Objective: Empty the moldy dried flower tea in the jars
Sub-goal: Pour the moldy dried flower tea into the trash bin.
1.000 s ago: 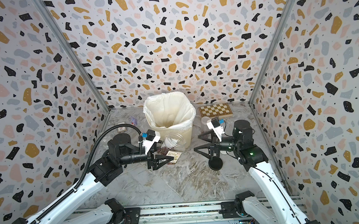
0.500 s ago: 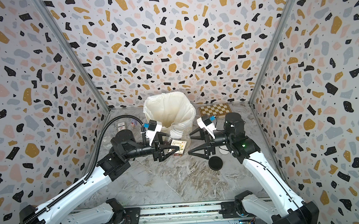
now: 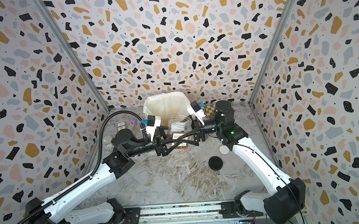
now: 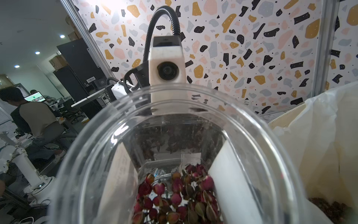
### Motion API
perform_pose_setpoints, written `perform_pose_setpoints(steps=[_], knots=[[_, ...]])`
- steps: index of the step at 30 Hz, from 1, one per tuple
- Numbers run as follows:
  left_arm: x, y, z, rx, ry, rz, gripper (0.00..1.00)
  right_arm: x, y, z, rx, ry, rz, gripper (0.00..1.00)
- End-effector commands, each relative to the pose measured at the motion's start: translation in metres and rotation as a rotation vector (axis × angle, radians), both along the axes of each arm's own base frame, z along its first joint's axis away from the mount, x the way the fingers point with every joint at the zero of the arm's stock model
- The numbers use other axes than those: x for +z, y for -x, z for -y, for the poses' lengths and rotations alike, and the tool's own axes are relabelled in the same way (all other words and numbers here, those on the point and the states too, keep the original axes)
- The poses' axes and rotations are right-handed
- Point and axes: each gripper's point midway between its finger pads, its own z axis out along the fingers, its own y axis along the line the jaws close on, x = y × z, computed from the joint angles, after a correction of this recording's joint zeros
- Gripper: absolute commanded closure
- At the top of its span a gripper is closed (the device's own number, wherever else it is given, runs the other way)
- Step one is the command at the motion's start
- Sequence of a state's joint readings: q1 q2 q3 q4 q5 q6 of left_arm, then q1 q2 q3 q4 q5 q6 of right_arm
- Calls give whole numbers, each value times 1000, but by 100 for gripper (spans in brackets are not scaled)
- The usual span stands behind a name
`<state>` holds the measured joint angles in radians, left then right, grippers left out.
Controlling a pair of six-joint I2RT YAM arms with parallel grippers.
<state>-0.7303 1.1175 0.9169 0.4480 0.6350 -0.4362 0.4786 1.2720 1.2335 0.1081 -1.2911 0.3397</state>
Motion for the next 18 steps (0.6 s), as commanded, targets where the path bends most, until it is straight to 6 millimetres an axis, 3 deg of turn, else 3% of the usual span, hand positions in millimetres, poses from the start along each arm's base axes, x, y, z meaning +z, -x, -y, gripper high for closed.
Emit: perform_pose_setpoints(steps=[1, 18], knots=[[37, 5, -6, 7, 122, 86, 42, 35, 10, 1, 36, -58, 82, 6], [25, -5, -12, 77, 157, 41, 41, 43, 13, 0, 48, -57, 52, 10]])
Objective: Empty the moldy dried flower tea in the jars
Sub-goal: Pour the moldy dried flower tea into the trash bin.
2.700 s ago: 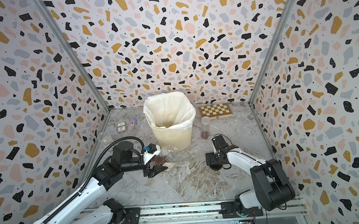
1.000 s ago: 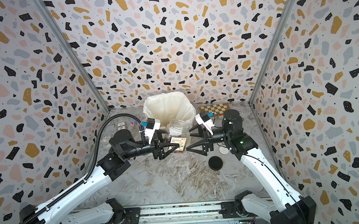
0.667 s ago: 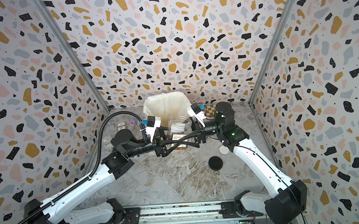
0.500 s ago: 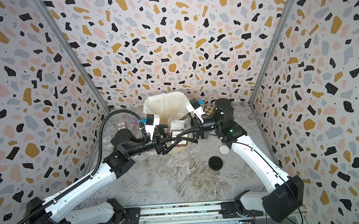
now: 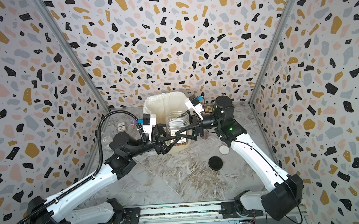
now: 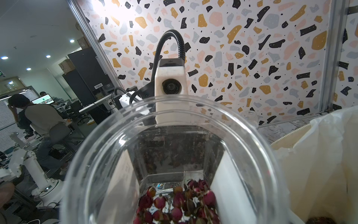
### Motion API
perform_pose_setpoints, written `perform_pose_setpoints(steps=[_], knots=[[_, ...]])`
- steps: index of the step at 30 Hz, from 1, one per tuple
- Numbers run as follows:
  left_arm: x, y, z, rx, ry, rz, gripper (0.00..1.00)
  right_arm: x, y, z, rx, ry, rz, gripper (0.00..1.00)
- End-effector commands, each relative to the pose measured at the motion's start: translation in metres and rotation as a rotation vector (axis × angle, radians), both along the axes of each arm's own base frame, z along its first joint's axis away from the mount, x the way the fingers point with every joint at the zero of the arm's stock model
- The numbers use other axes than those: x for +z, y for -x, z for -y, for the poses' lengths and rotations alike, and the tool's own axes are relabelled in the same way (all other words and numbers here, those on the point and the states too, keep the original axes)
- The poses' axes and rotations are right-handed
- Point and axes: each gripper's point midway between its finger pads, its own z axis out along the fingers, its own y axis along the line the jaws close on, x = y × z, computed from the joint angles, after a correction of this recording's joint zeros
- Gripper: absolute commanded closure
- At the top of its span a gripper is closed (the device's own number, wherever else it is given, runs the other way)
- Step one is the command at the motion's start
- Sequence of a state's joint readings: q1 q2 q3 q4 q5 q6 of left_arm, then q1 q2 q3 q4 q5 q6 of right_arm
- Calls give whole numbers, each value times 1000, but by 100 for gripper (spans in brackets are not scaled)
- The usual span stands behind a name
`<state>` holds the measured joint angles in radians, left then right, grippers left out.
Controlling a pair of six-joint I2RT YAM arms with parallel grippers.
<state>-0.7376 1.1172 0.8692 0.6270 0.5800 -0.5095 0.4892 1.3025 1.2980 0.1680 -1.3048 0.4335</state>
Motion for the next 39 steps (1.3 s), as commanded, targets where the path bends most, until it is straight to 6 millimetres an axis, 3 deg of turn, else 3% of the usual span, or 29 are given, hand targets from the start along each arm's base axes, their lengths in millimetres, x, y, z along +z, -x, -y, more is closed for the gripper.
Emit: perform_pose_setpoints(steps=[1, 5, 14, 21, 33, 39], knots=[[7, -3, -9, 54, 39, 20, 41, 21, 14, 5, 26, -33, 61, 11], [4, -4, -14, 90, 23, 30, 41, 19, 10, 7, 3, -29, 67, 0], [7, -6, -17, 105, 38, 38, 41, 23, -12, 12, -97, -31, -24, 1], [11, -5, -15, 75, 62, 28, 41, 28, -4, 6, -70, -48, -15, 0], [10, -7, -10, 45, 72, 5, 39, 30, 1, 2, -37, -45, -11, 17], [5, -13, -12, 75, 59, -19, 21, 27, -7, 2, -66, -36, -26, 20]])
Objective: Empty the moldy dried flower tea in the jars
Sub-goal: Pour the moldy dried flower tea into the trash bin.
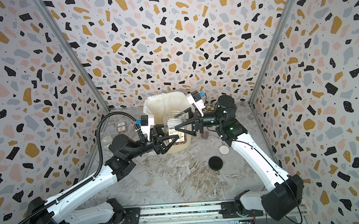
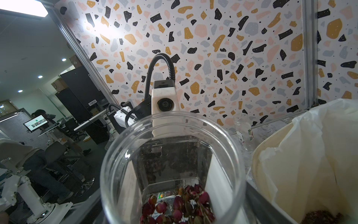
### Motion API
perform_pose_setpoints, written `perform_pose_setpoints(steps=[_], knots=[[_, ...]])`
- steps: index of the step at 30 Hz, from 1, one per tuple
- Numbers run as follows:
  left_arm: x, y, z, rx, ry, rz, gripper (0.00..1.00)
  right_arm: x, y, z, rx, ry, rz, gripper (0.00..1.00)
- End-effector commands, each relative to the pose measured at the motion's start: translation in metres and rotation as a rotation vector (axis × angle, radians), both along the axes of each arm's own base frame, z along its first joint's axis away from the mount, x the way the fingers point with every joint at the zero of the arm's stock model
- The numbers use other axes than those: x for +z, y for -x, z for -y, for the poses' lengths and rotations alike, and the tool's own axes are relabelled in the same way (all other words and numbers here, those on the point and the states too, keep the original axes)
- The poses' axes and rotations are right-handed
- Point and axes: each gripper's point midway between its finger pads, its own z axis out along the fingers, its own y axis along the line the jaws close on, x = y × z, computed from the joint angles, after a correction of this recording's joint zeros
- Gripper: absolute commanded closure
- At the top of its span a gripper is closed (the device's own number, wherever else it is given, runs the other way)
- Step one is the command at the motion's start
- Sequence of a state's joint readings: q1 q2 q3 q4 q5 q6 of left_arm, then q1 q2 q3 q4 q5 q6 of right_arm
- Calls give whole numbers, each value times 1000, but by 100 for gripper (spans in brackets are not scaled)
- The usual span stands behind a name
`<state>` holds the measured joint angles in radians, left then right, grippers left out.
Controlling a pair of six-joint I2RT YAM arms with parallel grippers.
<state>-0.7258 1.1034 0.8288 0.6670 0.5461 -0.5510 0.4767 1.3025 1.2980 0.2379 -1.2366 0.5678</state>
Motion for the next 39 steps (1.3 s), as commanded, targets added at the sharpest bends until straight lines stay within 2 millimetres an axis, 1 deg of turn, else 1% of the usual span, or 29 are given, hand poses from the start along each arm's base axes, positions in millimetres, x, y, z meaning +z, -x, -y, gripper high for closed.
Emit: perform_pose_setpoints(steps=[1, 5, 9, 14, 17, 20, 22, 25, 28, 32, 34, 36, 37, 39], knots=[[9, -8, -6, 45, 31, 14, 17, 17, 6, 2, 3, -21, 48, 21], [11, -8, -10, 57, 30, 16, 5, 12, -3, 6, -31, -14, 36, 23], [9, -9, -16, 71, 11, 18, 0, 8, -11, 9, -63, -9, 26, 24], [10, -13, -29, 96, 21, 1, 1, -1, -27, 14, -121, 8, 2, 24], [15, -8, -34, 76, 10, 21, 1, -5, -40, 17, -173, 30, -4, 24], [22, 2, -39, 92, -55, 89, 1, -2, -51, 20, -233, 54, 17, 25], [26, -1, -46, 143, -97, 116, 1, 2, -61, 22, -290, 65, 54, 25], [32, -18, -59, 234, -136, 88, 1, 6, -82, 24, -378, 99, 97, 27], [35, -44, -71, 315, -196, 11, 1, 9, -102, 27, -467, 131, 157, 28], [46, -72, -88, 355, -214, -82, 1, 12, -122, 29, -557, 173, 271, 28], [53, -90, -98, 362, -192, -155, 0, 13, -126, 25, -592, 204, 364, 29], [55, -109, -102, 336, -184, -238, 1, 10, -129, 17, -628, 245, 489, 29], [56, -116, -100, 314, -190, -274, 2, 10, -129, 14, -643, 255, 541, 29], [54, -127, -91, 234, -215, -346, 7, 9, -129, 7, -662, 261, 637, 29]])
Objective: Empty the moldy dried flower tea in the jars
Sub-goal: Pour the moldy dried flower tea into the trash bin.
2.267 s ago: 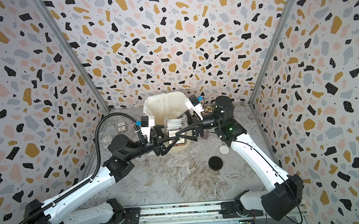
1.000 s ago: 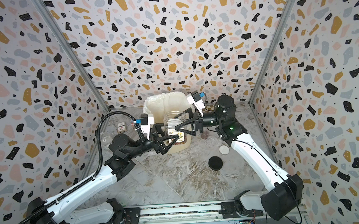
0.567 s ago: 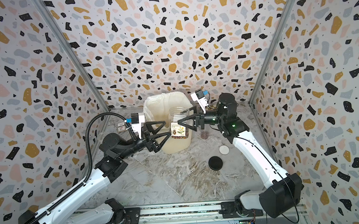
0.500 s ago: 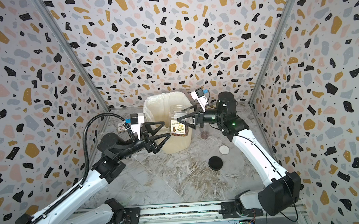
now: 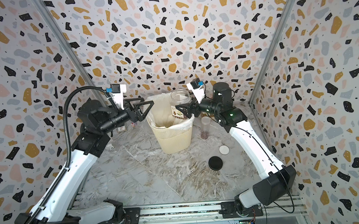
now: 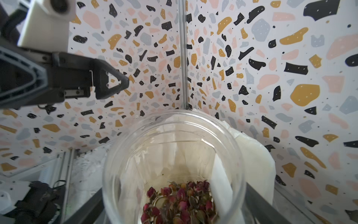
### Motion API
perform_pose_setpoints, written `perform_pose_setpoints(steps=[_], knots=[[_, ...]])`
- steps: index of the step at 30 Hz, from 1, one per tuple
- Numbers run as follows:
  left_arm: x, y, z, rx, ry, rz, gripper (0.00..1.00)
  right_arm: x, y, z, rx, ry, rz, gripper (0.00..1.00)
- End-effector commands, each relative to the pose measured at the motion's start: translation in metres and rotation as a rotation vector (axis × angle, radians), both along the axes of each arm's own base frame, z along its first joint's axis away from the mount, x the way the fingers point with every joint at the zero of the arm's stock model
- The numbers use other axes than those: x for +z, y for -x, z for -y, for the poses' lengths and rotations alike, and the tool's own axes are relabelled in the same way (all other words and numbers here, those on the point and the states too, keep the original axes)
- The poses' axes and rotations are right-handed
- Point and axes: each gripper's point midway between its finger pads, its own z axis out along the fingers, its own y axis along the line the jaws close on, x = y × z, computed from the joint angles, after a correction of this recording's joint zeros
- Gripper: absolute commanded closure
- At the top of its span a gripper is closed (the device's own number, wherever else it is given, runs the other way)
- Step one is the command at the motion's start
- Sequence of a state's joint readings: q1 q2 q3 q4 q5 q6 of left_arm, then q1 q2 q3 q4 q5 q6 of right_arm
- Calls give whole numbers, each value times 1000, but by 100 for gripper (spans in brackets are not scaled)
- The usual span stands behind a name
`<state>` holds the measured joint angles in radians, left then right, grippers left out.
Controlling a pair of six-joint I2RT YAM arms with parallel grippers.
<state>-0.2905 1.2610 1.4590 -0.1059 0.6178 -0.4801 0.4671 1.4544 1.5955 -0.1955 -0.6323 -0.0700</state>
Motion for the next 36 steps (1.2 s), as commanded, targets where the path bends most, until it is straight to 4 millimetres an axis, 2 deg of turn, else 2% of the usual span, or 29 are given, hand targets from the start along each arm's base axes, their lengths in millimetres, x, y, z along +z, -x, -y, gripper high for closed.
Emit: perform_pose_setpoints(steps=[1, 4, 7, 11, 17, 22, 32, 36], knots=[[-10, -4, 16, -147, 11, -185, 9, 17, -2, -3, -73, 86, 254, 29], [-11, -14, 24, -192, -21, -221, 18, 16, 0, -15, -74, 127, 336, 29], [-16, -20, 28, -213, -50, -233, 21, 11, 4, -30, -78, 187, 419, 29], [-19, -18, 32, -256, -72, -218, 24, 2, -1, -41, -126, 258, 469, 30], [-21, -15, 30, -253, -106, -179, 26, -10, -16, -47, -203, 357, 460, 33], [-36, -21, 30, -245, -141, -219, 38, -14, -18, -52, -250, 409, 467, 35], [-67, -42, 16, -113, -262, -253, 39, -11, -11, -59, -249, 419, 479, 35], [-75, -47, 16, -112, -275, -272, 40, -12, -10, -59, -244, 422, 477, 35]])
